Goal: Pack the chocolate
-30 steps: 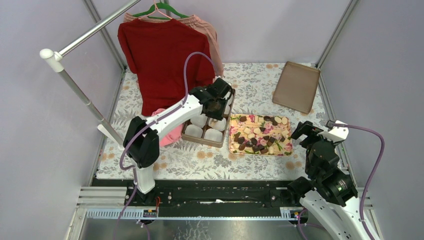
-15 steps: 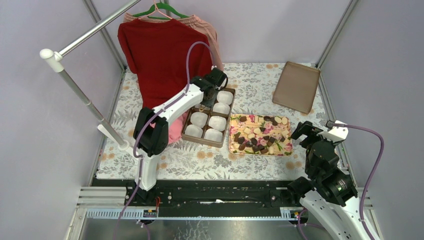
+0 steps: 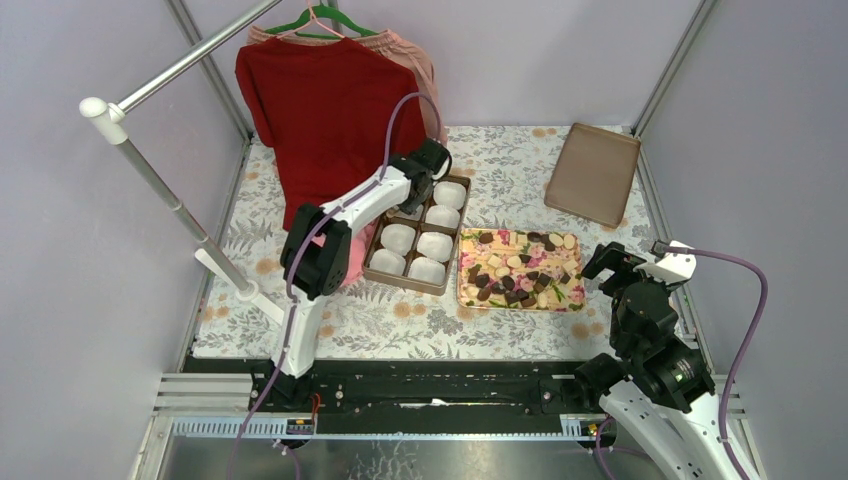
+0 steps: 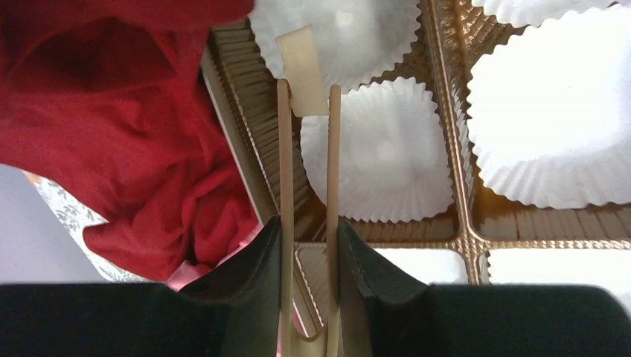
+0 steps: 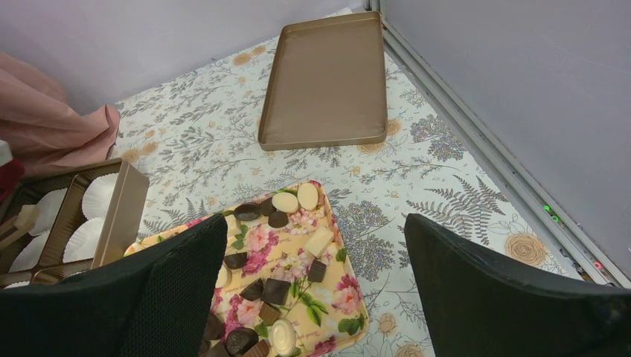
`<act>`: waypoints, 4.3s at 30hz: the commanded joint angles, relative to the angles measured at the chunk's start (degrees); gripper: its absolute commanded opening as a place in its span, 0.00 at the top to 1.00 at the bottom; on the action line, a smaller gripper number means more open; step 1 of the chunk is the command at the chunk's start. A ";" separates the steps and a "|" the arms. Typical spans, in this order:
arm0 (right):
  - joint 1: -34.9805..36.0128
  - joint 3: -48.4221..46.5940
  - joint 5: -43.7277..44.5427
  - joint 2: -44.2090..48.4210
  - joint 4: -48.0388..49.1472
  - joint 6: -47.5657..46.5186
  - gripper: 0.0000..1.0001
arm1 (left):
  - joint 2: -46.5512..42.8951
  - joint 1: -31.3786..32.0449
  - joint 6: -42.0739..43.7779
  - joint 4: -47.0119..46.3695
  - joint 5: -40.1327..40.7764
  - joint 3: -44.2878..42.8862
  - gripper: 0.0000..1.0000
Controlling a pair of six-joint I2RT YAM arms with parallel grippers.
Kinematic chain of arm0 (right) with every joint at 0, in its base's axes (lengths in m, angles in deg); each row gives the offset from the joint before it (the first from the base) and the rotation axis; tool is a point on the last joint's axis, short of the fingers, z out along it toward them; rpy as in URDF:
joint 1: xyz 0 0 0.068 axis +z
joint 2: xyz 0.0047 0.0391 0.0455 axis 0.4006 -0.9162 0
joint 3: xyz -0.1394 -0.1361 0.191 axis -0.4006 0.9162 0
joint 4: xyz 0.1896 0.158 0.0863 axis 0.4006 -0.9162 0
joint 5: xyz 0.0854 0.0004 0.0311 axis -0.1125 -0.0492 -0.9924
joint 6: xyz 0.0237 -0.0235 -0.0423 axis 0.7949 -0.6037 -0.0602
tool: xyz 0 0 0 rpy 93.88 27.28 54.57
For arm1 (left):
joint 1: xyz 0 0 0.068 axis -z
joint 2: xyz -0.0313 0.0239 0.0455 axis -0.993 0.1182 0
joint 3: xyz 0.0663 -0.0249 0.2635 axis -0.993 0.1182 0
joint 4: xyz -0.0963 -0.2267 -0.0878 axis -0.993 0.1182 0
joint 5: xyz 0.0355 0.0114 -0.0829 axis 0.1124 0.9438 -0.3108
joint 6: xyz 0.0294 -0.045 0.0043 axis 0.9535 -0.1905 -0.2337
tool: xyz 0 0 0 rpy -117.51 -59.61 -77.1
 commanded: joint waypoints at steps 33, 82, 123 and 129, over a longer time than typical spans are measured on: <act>0.26 -0.14 0.97 -0.23 2.22 -0.19 0.04 | 4.89 -0.68 10.10 -8.95 3.02 -2.95 0.54; 0.24 0.13 0.69 0.96 2.74 -0.62 0.00 | -20.83 17.25 -25.33 1.50 -25.52 17.75 0.52; 0.27 0.51 1.07 1.97 2.92 -0.85 0.00 | -5.99 20.03 -28.98 7.76 -20.66 9.20 0.63; 0.28 0.49 1.06 2.07 2.93 -0.81 0.00 | -4.69 20.04 -28.68 7.64 -21.58 8.05 0.60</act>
